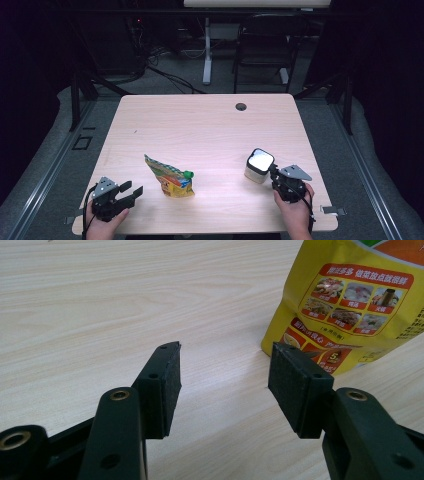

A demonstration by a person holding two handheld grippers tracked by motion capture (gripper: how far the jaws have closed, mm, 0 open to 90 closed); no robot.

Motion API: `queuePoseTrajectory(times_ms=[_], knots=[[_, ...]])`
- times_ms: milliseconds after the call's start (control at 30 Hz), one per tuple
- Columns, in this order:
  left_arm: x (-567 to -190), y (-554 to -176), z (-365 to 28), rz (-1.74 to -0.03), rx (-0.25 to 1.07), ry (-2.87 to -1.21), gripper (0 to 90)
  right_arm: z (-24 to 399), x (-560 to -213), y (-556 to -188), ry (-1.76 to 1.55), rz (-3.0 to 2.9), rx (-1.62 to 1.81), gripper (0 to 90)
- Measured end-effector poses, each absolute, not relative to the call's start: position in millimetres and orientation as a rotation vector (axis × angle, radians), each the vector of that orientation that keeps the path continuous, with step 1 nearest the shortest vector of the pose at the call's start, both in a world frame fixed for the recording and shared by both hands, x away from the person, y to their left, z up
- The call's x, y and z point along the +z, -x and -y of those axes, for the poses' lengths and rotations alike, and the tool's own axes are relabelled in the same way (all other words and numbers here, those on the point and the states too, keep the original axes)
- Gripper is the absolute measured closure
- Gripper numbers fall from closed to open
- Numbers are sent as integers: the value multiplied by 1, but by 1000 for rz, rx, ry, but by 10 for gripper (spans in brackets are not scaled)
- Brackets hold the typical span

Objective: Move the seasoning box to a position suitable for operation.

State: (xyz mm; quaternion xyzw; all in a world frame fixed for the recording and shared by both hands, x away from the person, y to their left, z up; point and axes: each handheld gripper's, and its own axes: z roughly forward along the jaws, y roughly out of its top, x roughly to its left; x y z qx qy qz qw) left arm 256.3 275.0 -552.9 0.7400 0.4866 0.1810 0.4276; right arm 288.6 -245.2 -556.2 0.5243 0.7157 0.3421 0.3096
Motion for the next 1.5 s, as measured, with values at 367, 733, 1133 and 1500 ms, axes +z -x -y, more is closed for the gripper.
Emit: queuePoseTrajectory(times_ms=[367, 733, 1133, 1500], knots=[[-553, -256, -275, -1213, 452, -1851, 471, 231, -555, -284, -1293, -1990, 947, 738], [-553, -257, -275, -1214, 452, -1851, 471, 200, -551, -270, -1102, -2155, 1053, 739], [-554, -257, -276, -1215, 451, -1852, 470, 185, -556, -263, -906, -2344, 1154, 732], [-554, -257, -275, -1216, 450, -1856, 469, 203, -553, -265, -1003, -2293, 1167, 729]])
